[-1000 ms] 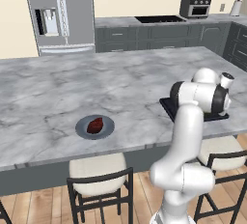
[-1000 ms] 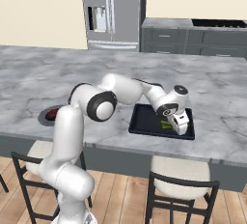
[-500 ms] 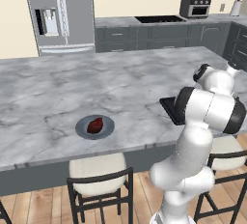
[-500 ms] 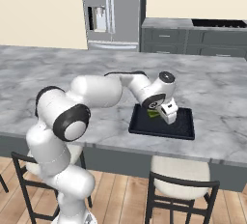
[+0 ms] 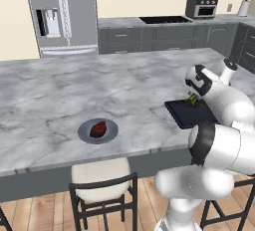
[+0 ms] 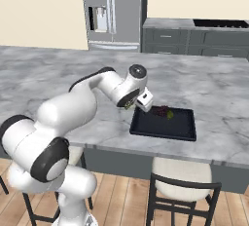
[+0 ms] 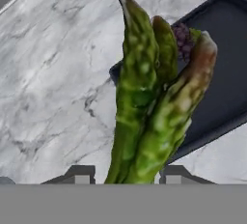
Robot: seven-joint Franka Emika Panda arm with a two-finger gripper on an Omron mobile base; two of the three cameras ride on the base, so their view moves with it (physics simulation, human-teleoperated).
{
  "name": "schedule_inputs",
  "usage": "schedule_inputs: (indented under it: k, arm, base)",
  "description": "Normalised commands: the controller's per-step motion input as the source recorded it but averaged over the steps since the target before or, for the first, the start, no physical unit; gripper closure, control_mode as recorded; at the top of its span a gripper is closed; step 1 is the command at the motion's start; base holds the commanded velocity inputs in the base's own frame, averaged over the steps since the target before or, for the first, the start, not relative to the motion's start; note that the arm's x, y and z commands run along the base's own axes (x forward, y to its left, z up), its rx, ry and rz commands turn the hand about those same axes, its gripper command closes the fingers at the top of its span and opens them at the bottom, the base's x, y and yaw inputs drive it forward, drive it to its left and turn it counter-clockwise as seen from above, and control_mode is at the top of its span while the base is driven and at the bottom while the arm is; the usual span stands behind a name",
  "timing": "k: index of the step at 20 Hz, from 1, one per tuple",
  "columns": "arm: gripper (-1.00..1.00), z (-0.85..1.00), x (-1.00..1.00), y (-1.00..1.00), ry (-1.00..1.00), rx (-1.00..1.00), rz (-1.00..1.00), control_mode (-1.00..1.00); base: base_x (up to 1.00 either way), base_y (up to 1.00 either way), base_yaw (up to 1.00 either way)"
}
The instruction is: Create a steak meal by picking up the steak and asparagus from the tray and placing them on the plate. Leave the grapes on the tray.
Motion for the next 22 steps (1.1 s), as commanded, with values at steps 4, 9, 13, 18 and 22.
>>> schedule_inputs:
  k: [4,9,13,18,22]
  arm:
    - [1.0,0.45,-0.03,1.0,-0.01,-0.02,0.45,-1.0]
    - [1.0,0.22,-0.18,1.0,0.0,0.0,0.39,-1.0]
    - [1.0,-0.04,-0.14,1.0,0.02,0.0,0.22,-1.0]
    - [1.0,-0.3,0.0,1.0,0.07,0.0,0.1,-1.0]
    - [1.0,-0.49,0.0,1.0,0.1,0.0,0.06,-1.0]
  base:
    - [0.0,0.0,0.0]
    - [0.0,0.0,0.0]
    - [0.0,0.0,0.0]
    - [0.0,0.0,0.0]
    - [0.0,0.0,0.0]
